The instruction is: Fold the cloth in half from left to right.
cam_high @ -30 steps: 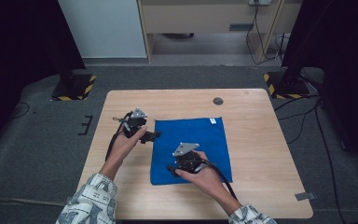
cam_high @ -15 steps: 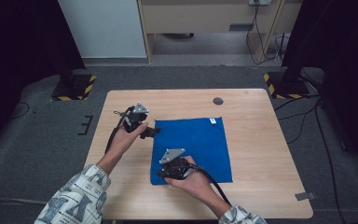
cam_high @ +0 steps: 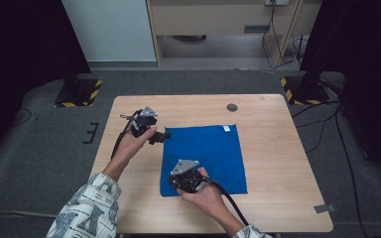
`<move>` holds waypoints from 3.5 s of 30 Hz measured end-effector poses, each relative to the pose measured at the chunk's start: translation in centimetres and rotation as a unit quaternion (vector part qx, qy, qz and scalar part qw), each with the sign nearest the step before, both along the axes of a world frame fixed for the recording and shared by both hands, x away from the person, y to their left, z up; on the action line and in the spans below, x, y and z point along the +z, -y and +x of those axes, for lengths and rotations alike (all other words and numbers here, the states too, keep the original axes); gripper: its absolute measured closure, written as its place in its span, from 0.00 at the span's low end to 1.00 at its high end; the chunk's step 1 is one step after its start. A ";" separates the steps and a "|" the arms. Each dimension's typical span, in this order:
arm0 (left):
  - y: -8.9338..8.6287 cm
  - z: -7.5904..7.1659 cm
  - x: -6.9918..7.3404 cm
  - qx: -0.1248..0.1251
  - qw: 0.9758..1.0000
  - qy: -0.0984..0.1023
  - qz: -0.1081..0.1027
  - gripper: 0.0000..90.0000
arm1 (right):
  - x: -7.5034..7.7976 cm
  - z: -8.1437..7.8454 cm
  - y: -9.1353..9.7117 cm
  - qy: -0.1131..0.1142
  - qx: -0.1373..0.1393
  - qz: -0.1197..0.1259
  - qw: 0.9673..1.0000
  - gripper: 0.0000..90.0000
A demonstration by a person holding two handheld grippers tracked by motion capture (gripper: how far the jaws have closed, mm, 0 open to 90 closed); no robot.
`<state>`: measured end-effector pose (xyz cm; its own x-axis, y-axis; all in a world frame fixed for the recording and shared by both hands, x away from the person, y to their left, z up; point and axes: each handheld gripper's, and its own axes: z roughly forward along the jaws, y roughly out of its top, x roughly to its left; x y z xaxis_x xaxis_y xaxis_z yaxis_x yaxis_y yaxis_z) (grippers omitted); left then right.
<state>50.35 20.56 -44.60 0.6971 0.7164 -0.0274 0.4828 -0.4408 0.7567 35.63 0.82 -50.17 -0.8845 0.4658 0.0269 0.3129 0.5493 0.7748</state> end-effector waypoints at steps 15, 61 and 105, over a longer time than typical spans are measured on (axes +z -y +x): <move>-1.1 0.4 0.3 0.013 1.000 -0.002 0.006 0.11 | -1.1 -1.2 -2.0 -0.008 0.018 -0.009 1.000 0.91; -1.5 3.3 -5.3 0.065 0.997 -0.029 0.006 0.32 | -1.8 -3.0 -4.3 -0.010 0.011 -0.016 1.000 0.96; -0.7 3.2 -4.6 0.064 0.997 -0.036 -0.001 0.98 | -0.7 -3.8 -4.6 0.008 0.019 -0.008 1.000 0.97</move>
